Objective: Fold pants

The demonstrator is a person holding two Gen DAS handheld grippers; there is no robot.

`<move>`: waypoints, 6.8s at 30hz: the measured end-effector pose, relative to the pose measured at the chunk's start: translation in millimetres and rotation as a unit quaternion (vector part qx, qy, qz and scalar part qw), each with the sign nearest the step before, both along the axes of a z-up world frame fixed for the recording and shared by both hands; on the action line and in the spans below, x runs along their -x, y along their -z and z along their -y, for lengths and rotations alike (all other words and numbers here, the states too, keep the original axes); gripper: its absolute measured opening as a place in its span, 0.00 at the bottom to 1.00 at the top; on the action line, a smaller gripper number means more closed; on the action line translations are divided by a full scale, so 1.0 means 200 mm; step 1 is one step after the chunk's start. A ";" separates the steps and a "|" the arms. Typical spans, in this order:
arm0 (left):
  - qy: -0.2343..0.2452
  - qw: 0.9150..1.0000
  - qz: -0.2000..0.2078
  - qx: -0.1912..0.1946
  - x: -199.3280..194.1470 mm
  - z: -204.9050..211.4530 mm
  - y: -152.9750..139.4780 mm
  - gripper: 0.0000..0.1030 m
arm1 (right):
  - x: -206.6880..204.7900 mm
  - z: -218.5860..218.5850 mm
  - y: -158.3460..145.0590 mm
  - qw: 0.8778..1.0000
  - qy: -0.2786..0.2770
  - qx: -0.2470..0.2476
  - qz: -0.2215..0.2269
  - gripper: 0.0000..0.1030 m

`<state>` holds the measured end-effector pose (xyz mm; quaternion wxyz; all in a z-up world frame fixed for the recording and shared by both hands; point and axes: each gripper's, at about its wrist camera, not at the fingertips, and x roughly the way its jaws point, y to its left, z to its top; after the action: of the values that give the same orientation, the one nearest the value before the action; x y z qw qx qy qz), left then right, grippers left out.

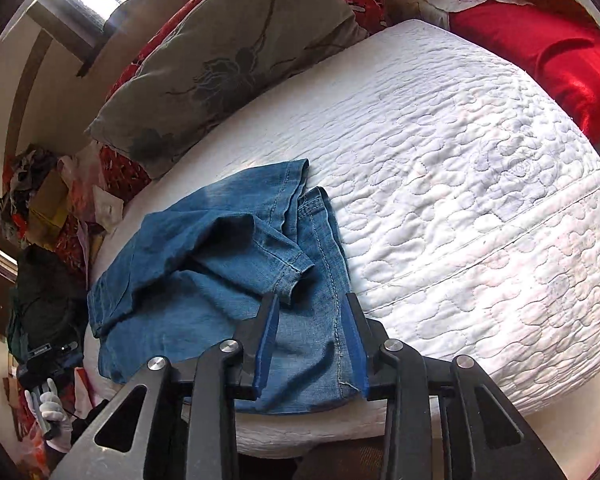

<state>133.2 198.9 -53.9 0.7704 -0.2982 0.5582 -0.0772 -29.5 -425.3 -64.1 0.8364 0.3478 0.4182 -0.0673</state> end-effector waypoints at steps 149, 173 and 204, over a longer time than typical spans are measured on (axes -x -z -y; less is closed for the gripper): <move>-0.027 0.992 -0.102 0.062 -0.30 0.28 0.21 0.36 | -0.20 -0.10 0.36 0.968 0.063 -0.240 0.014 0.19; -0.051 0.996 -0.070 0.020 0.04 0.13 0.09 0.04 | 0.09 -0.05 0.13 0.968 0.034 -0.231 0.089 0.10; 0.040 0.991 -0.124 -0.021 -0.70 -0.08 0.20 0.51 | -1.24 -0.80 -0.06 0.964 -0.265 -0.027 -0.011 0.45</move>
<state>273.9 215.8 -93.6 0.6979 -0.2667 0.6621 -0.0590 218.0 -264.4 -52.2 0.8098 0.2464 0.5063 0.1648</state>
